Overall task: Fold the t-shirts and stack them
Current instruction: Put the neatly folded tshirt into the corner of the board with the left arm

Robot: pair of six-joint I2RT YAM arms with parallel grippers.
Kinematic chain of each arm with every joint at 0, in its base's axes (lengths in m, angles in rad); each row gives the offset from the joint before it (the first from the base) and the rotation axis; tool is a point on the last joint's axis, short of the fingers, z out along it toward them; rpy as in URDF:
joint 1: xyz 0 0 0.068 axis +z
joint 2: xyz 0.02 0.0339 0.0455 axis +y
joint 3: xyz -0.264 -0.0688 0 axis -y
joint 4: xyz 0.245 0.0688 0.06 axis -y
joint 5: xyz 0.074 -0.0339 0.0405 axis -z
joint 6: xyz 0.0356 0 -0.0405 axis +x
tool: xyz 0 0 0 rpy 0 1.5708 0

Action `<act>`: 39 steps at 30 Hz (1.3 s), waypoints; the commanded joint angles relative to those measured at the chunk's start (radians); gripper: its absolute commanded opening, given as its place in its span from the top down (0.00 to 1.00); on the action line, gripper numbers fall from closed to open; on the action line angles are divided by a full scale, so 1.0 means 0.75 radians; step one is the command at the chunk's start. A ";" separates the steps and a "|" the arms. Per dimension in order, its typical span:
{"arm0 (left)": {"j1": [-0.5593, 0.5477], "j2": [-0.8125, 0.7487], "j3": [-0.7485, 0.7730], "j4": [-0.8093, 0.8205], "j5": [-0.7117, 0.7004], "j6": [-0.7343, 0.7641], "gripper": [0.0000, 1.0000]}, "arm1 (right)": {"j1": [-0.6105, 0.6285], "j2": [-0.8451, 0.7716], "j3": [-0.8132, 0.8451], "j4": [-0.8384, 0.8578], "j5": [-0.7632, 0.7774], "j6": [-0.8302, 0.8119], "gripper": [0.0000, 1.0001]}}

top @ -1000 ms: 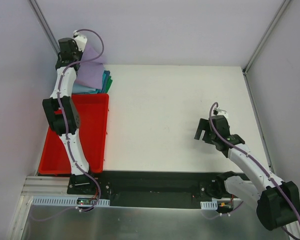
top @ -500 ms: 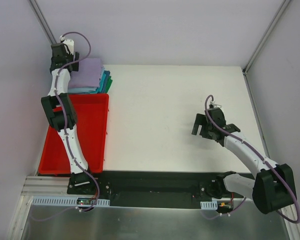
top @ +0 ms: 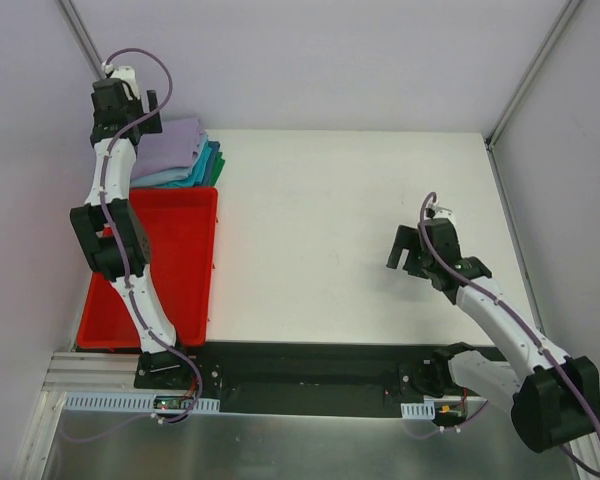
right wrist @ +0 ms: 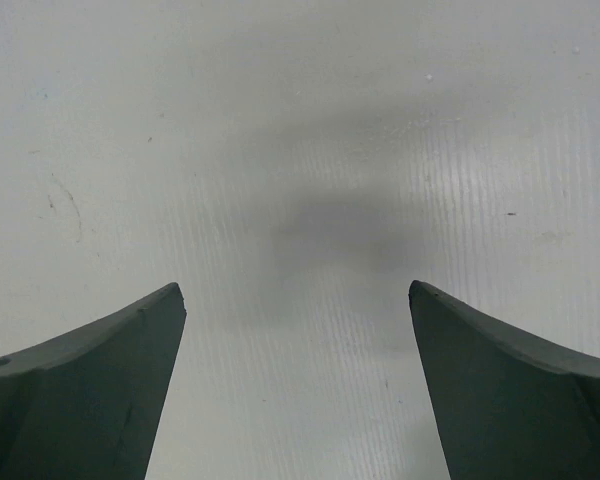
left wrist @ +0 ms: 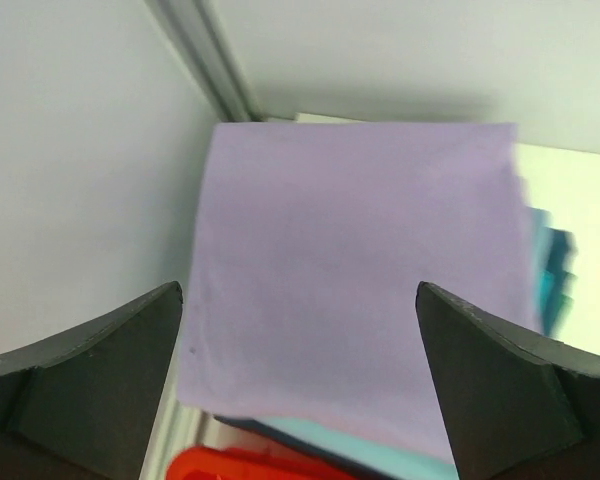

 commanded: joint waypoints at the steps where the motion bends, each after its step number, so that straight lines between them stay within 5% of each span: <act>1: -0.083 -0.284 -0.142 0.032 0.179 -0.130 0.01 | -0.005 -0.157 -0.067 0.067 0.049 -0.009 0.04; 7: -0.122 -0.548 -0.349 0.048 0.416 -0.459 0.01 | -0.008 -0.392 -0.185 0.117 0.115 0.013 0.04; 12: -0.171 -0.649 -0.549 0.087 0.339 -0.553 0.01 | -0.010 -0.552 -0.282 0.133 0.102 0.032 0.04; 16: -0.234 -0.854 -0.894 0.126 0.325 -0.723 0.01 | -0.008 -0.664 -0.329 0.108 0.096 0.034 0.04; 18: -0.316 -1.048 -1.182 0.250 0.241 -0.778 0.01 | -0.010 -0.701 -0.355 0.115 0.131 0.046 0.04; 20: -0.547 -1.227 -1.432 0.349 0.145 -0.819 0.01 | -0.010 -0.732 -0.378 0.121 0.151 0.048 0.04; 26: -1.038 -1.646 -1.913 0.412 -0.188 -0.885 0.01 | -0.008 -0.777 -0.405 0.119 0.166 0.052 0.04; 39: -1.120 -1.827 -2.047 0.241 -0.297 -0.907 0.01 | -0.008 -0.832 -0.427 0.137 0.143 0.022 0.04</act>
